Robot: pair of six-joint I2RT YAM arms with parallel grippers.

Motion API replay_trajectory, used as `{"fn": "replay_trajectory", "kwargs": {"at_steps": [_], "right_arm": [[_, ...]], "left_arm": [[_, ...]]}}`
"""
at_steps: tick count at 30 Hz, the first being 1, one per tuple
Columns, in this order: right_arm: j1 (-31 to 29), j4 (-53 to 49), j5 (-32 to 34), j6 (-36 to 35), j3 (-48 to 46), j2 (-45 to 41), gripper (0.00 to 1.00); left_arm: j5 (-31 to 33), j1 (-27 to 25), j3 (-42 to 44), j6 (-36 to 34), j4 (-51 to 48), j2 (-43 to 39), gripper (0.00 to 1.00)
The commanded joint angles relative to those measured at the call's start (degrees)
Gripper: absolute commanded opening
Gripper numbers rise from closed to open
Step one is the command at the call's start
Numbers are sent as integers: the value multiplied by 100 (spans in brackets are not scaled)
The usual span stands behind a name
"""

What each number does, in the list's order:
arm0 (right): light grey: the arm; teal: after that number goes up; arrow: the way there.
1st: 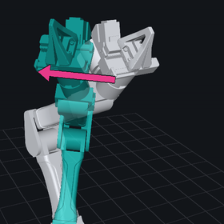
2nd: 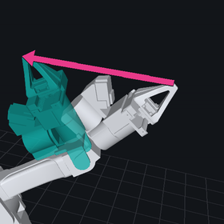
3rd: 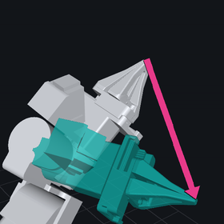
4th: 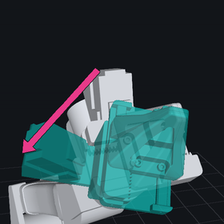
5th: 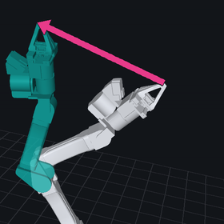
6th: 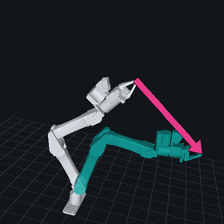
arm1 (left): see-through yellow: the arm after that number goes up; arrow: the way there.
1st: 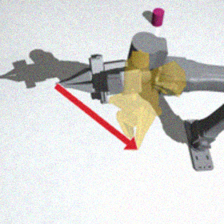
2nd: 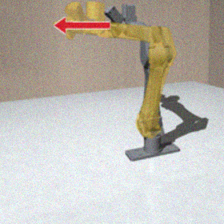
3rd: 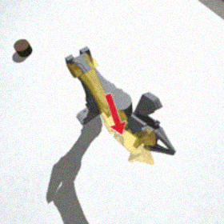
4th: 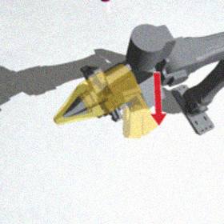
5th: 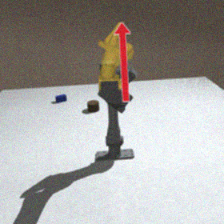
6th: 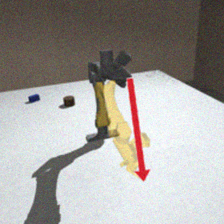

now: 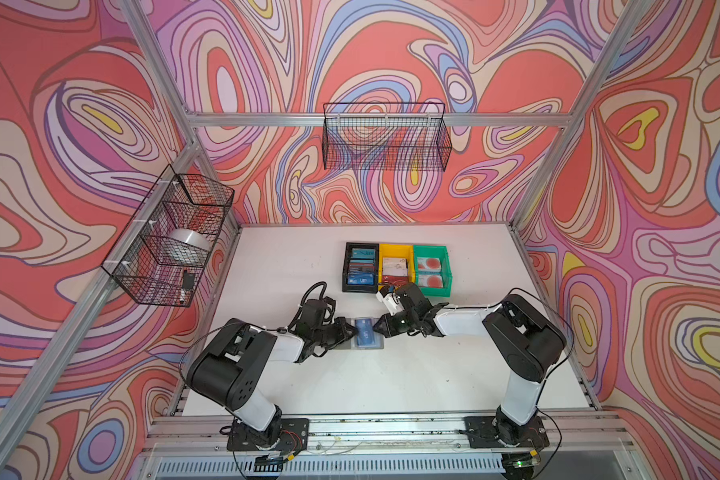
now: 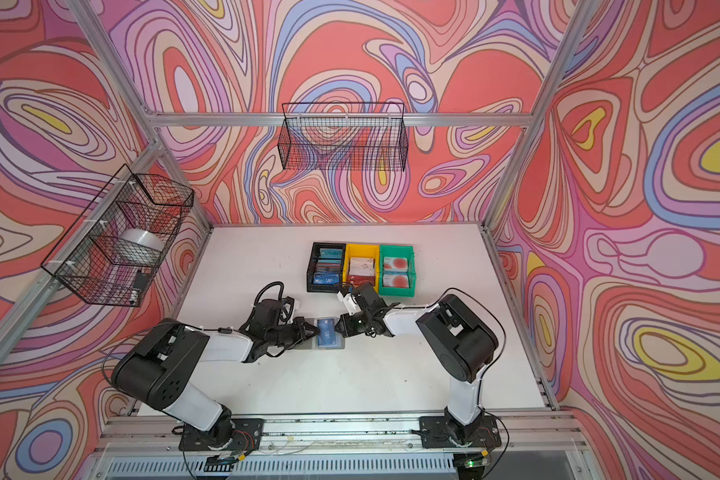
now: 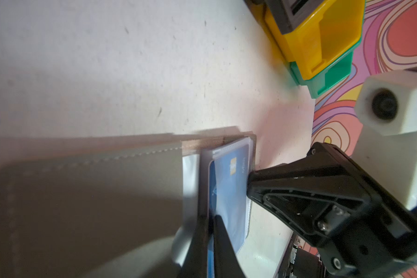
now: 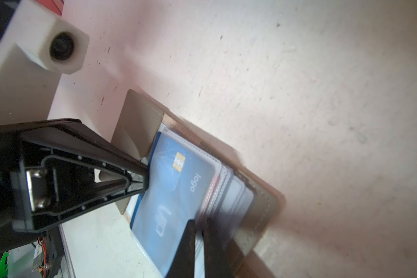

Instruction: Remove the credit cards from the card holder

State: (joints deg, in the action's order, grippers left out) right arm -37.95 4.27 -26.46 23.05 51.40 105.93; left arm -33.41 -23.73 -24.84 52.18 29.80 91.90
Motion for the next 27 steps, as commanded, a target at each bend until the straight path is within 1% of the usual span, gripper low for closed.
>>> {"fn": "replay_trajectory", "kwargs": {"at_steps": [1, 11, 19, 27], "right_arm": [[-37, -313, 62, 7, -181, 143, 12], [-37, -355, 71, -2, -174, 144, 12], [-37, -390, 71, 9, -174, 143, 12], [-37, -427, 106, -2, -200, 112, 12]], "left_arm": [[-22, -51, 72, 110, 206, 127, 7], [98, -46, 23, -145, -377, -183, 0], [47, -11, -145, -494, -1062, -276, 0], [-41, 129, -179, -668, -1317, -236, 0]]}}
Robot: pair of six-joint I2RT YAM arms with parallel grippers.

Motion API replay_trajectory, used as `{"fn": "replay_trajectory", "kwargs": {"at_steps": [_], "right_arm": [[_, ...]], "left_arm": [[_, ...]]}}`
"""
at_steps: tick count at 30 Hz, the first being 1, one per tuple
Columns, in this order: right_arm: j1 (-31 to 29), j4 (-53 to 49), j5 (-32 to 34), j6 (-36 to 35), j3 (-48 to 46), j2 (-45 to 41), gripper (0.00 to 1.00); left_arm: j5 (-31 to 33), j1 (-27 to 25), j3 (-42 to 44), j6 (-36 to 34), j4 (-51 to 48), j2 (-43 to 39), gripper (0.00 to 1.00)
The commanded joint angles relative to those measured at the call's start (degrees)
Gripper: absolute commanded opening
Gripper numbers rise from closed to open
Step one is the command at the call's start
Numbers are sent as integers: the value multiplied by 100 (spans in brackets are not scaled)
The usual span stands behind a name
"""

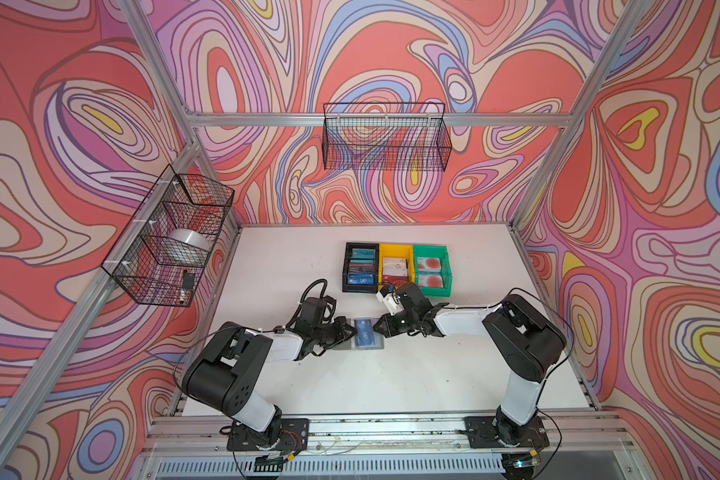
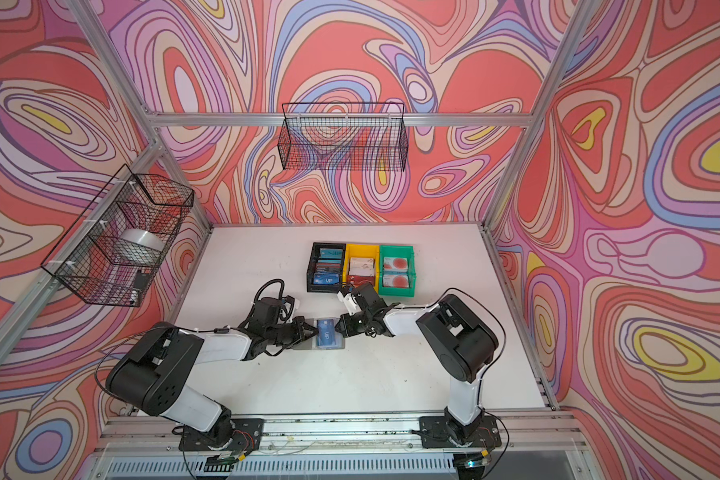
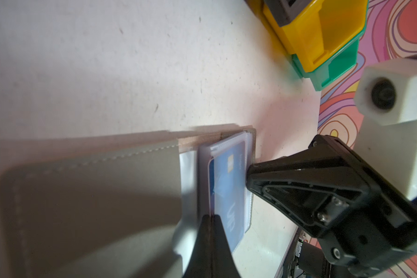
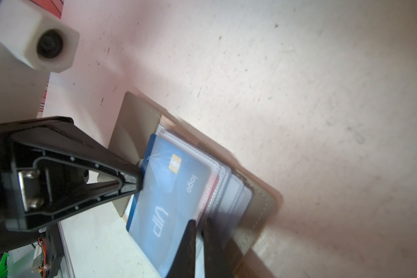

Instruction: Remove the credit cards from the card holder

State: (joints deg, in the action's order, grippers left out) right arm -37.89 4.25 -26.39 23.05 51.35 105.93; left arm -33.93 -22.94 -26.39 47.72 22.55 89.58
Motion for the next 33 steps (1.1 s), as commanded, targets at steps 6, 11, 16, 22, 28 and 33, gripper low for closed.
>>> {"fn": "replay_trajectory", "kwargs": {"at_steps": [6, 11, 16, 22, 28, 33], "right_arm": [[-41, -425, 90, 6, -196, 130, 12], [-43, -432, 84, 14, -171, 154, 12], [-44, -476, 73, 3, -143, 144, 12], [-43, -594, 56, -20, -82, 99, 12], [-43, -1058, 21, -157, 111, -256, 12], [-48, -1820, -48, -457, 560, -705, 15]], "left_arm": [[34, 154, 26, -333, -857, -152, 0], [74, 264, 37, -430, -1120, -350, 0], [137, 428, 25, -576, -1569, -652, 0], [215, 569, 26, -691, -1975, -879, 0], [162, 884, -80, -757, -2454, -1476, 0], [254, 933, -669, -965, -3340, -2025, 0]]}}
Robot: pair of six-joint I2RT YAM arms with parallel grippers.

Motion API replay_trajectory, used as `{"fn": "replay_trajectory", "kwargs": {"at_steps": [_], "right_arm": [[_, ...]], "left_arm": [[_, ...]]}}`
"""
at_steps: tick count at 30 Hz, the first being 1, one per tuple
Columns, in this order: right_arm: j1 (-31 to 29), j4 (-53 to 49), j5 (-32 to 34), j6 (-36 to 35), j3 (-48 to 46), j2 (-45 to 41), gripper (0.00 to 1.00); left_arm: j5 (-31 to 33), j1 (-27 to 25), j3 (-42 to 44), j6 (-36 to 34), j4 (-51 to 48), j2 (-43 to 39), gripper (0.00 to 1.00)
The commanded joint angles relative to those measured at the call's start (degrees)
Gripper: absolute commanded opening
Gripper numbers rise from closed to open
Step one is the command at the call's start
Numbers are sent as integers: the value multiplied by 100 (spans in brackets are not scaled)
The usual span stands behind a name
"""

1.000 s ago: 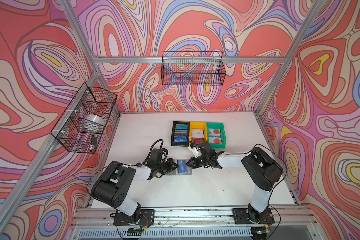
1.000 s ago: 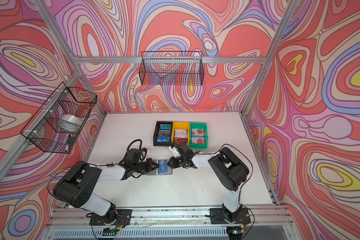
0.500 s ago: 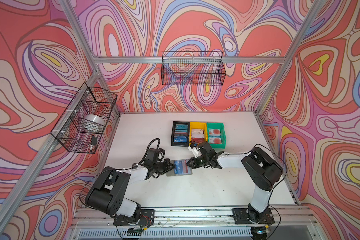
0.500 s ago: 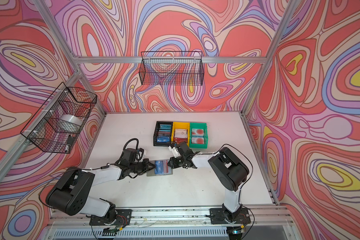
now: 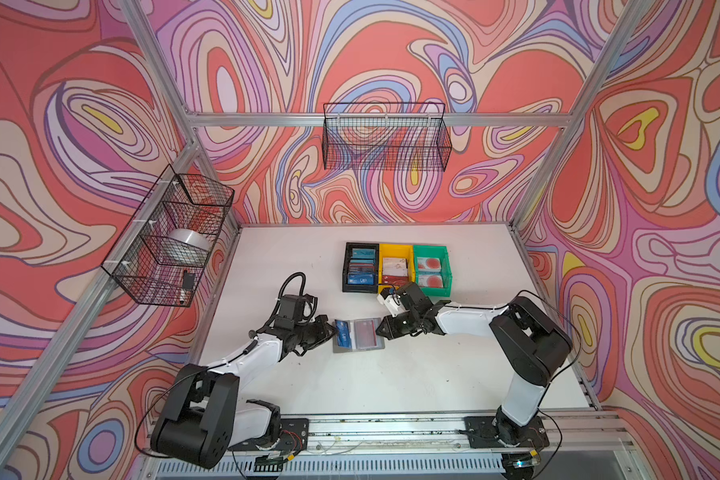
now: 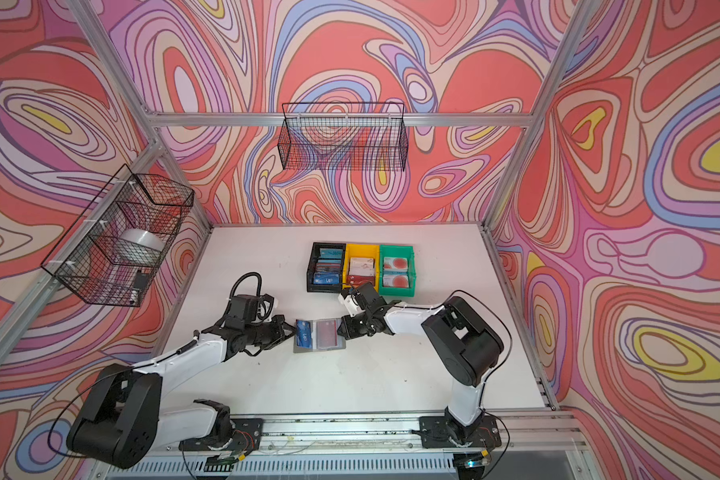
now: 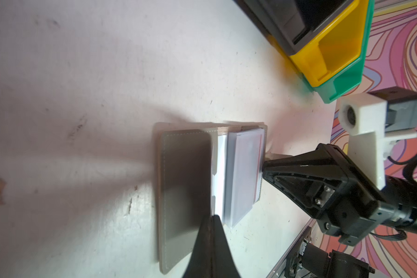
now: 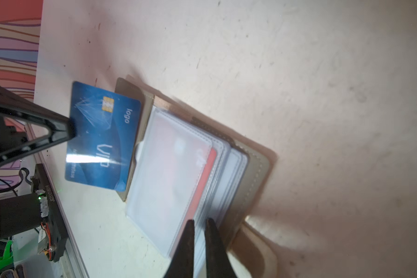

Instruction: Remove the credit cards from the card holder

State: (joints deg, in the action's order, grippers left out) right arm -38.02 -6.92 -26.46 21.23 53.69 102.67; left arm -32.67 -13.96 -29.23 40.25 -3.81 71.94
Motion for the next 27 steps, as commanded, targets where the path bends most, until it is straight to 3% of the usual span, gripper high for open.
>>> {"fn": "replay_trajectory", "kwargs": {"at_steps": [1, 5, 10, 18, 23, 27], "right_arm": [[-30, -854, -69, -346, 430, -425, 16], [37, -1496, -564, -678, 1071, -474, 22], [408, -2094, -1793, -1068, 1826, -339, 29], [1069, -2268, -3625, -1323, 2299, 187, 42], [1076, -1870, -4164, -1030, 2414, 601, 43], [1070, -1736, -4271, -924, 2531, 789, 43]], "left_arm": [[133, 34, -445, -241, -795, -321, 0], [-78, 53, -543, -103, -705, -596, 0], [-503, 68, -326, 225, 133, -935, 0], [-825, 80, 71, 1014, 1438, -1141, 0], [-949, 80, 419, 1639, 2732, -943, 0], [-878, 77, 547, 1813, 3139, -901, 0]]}}
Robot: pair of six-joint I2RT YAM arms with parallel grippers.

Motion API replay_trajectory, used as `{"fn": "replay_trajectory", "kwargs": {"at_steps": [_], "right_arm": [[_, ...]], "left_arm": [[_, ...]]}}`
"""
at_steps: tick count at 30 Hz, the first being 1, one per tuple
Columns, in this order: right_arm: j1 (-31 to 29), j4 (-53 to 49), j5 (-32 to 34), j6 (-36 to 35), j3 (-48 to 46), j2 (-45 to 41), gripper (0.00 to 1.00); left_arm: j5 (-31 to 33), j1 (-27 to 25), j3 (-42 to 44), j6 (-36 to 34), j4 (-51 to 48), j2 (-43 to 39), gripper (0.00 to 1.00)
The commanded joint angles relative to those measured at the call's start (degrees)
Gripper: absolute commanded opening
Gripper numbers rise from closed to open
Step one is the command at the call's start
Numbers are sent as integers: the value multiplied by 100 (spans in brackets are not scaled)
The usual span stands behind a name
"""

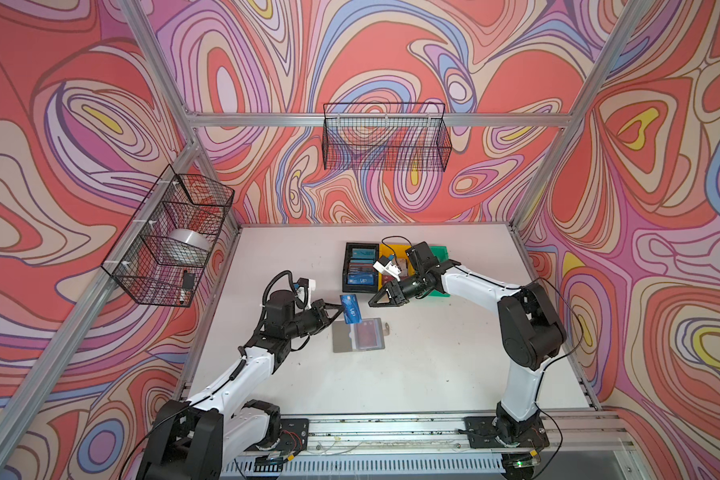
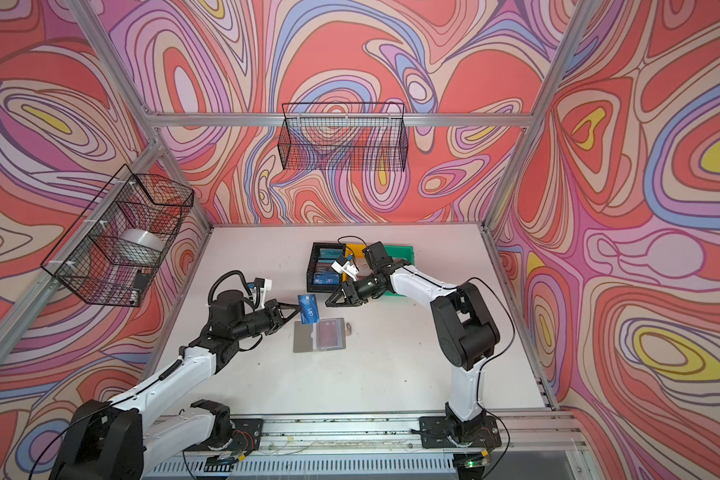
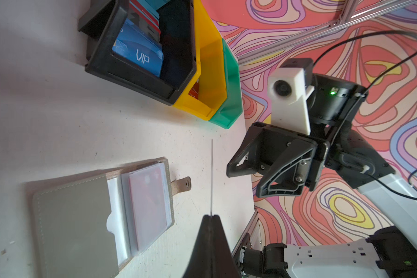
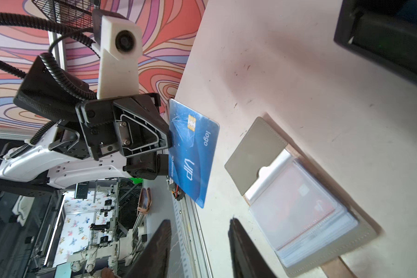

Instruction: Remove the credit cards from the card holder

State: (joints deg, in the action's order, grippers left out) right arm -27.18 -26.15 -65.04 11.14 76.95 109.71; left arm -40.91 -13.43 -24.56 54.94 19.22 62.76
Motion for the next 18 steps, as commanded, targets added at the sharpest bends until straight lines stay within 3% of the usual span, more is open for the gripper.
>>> {"fn": "replay_trajectory", "kwargs": {"at_steps": [1, 9, 18], "right_arm": [[-13, 210, -421, 107, 233, 132, 43], [-29, 1499, -641, 1097, 119, 390, 42], [-180, 1780, -673, 1422, 455, 719, 42]], "left_arm": [[-34, 25, 121, 377, 960, 6, 0], [7, 25, 206, 578, 1472, 260, 0], [-89, 25, 276, 832, 2166, 715, 0]]}}
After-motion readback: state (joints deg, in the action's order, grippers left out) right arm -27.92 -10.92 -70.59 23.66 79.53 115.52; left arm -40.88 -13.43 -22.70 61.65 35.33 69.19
